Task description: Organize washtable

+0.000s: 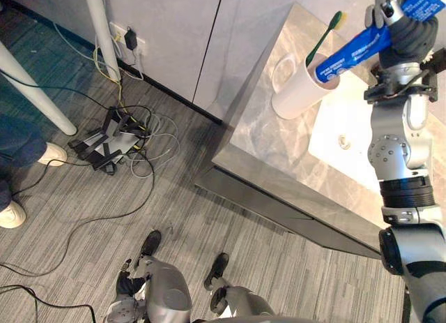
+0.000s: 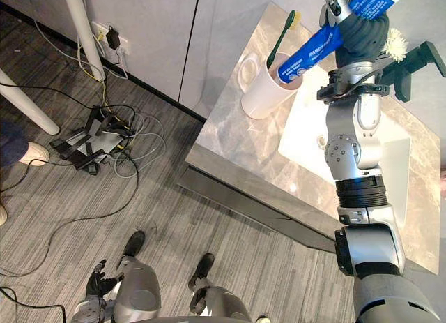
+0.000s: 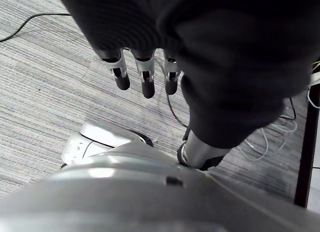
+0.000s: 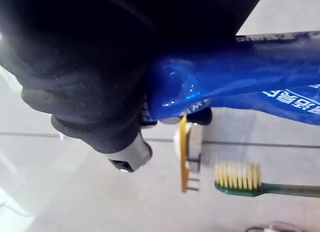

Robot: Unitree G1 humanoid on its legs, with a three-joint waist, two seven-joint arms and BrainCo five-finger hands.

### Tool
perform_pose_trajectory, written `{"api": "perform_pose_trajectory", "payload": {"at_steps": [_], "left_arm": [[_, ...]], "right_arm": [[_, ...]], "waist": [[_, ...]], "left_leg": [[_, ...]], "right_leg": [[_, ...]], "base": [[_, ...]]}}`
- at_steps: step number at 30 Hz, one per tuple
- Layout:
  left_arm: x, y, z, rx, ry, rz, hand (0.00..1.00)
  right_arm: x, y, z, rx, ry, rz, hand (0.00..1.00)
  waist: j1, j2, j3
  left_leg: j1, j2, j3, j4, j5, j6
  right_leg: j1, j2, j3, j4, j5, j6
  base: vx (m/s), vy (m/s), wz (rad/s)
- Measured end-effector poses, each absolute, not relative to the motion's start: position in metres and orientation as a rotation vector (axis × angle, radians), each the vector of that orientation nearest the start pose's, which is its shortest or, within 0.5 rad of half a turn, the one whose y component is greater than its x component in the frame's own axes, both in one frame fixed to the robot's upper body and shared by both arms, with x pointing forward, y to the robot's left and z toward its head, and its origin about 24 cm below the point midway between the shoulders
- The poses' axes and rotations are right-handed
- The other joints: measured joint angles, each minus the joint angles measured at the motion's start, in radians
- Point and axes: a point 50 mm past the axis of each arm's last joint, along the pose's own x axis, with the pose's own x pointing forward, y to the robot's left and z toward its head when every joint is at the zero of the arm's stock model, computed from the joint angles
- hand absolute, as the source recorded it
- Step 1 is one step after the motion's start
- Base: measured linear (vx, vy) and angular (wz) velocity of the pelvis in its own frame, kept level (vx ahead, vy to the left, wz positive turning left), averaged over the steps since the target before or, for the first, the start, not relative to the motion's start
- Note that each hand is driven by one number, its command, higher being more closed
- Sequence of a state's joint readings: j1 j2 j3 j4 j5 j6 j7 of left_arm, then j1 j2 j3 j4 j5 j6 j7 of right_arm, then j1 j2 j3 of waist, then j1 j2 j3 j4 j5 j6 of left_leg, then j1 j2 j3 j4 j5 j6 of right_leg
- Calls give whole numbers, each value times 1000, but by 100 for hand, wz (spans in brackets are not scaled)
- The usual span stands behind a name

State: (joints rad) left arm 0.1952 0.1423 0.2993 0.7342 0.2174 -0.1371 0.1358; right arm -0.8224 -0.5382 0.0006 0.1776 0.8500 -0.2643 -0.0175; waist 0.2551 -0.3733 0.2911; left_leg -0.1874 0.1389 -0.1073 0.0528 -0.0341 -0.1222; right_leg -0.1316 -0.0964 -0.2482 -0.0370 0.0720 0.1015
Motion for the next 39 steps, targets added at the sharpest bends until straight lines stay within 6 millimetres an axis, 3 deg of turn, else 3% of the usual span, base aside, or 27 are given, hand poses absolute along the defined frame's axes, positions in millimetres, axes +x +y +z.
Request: {"api": "perform_pose_trajectory", "payload": {"at_steps": [12, 18, 19, 39], "left_arm": [[113, 266, -113, 305, 768, 410, 0], [113, 266, -113, 304, 768, 411, 0], [113, 266, -113, 304, 768, 411, 0], [112, 267, -113, 303, 771, 417, 0]], "right_arm": [[335, -193, 253, 494, -750, 169, 100], [330, -190, 252, 509, -766, 182, 100], [330, -189, 251, 518, -764, 181, 0], [324, -193, 251, 544, -797, 165, 0]], "waist": [[4, -14, 6], [4, -14, 6], [4, -14, 6], [2, -14, 5]], "left_leg": [[-13, 0, 0, 2, 2, -3], [-13, 0, 0, 2, 2, -3], [-13, 0, 0, 3, 2, -3], [-3, 1, 21, 16, 2, -3]], "right_leg": [[-12, -1, -1, 2, 0, 0], [-12, -1, 0, 2, 0, 0], [-13, -1, 0, 2, 0, 0], [-13, -1, 19, 8, 2, -2]], "base": [[0, 0, 0], [0, 0, 0], [0, 0, 0], [0, 0, -2]]}}
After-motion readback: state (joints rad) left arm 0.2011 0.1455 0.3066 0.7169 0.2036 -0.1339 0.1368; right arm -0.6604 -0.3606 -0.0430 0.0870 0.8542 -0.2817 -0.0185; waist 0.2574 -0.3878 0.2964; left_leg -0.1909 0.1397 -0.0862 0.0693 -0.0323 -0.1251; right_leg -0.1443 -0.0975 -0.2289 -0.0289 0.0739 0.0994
